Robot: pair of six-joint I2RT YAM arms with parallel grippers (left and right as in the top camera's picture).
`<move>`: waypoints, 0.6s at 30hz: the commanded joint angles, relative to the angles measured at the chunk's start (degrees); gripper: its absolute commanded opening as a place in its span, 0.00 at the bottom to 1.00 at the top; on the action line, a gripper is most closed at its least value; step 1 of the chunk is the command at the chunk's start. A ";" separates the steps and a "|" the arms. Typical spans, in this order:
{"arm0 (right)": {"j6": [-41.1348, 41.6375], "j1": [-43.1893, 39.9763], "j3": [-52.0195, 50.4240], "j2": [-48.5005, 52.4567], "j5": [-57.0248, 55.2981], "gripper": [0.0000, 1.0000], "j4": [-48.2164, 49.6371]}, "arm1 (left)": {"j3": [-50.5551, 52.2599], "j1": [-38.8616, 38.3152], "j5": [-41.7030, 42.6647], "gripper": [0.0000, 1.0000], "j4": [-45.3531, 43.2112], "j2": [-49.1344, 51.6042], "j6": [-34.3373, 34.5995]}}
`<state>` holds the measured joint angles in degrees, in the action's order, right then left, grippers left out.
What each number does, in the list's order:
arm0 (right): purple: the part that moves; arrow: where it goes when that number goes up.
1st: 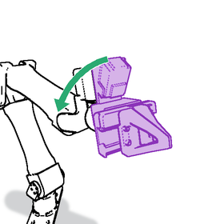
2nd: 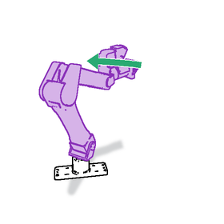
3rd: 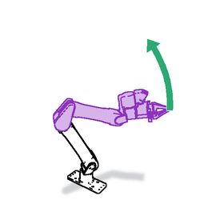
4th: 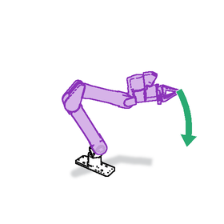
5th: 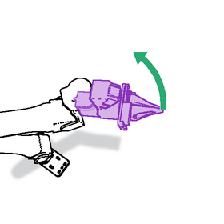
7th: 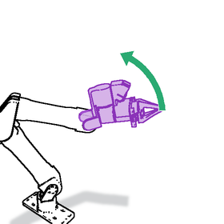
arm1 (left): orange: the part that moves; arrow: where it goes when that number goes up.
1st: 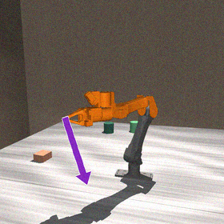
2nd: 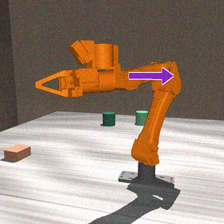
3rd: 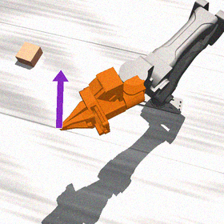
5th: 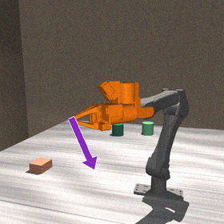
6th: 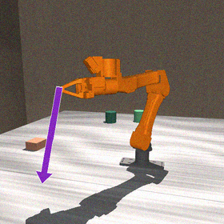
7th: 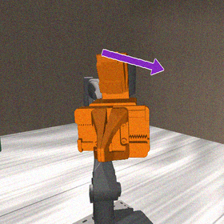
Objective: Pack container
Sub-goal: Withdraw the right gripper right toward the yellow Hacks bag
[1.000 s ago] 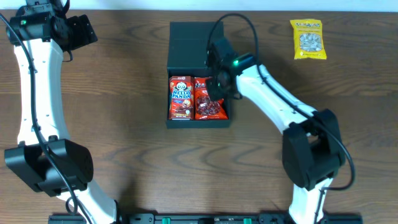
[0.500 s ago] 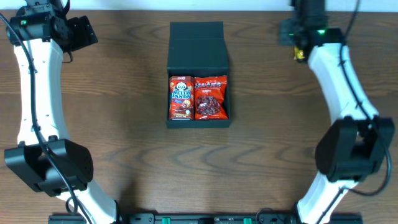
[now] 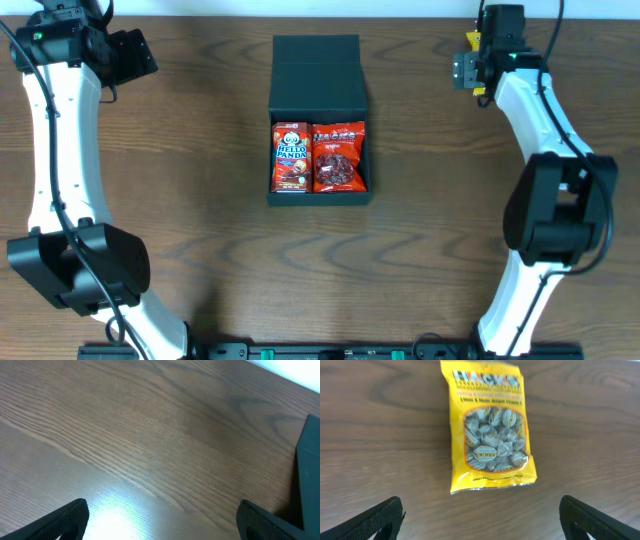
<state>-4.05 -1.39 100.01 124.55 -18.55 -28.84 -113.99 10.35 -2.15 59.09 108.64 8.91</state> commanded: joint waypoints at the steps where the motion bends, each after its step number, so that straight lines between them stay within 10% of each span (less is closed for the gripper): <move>1: -0.22 -0.52 0.07 2.80 -2.29 0.99 2.38 | -0.85 0.24 -1.05 0.95 0.26 -0.17 -0.81; 18: 5.44 -3.02 0.07 11.04 -2.21 0.96 16.87 | -0.48 0.22 -1.42 0.95 0.94 0.02 -0.81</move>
<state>-0.40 -2.98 99.90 133.93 -19.99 -12.14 -113.99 10.35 -2.39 59.81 108.64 8.88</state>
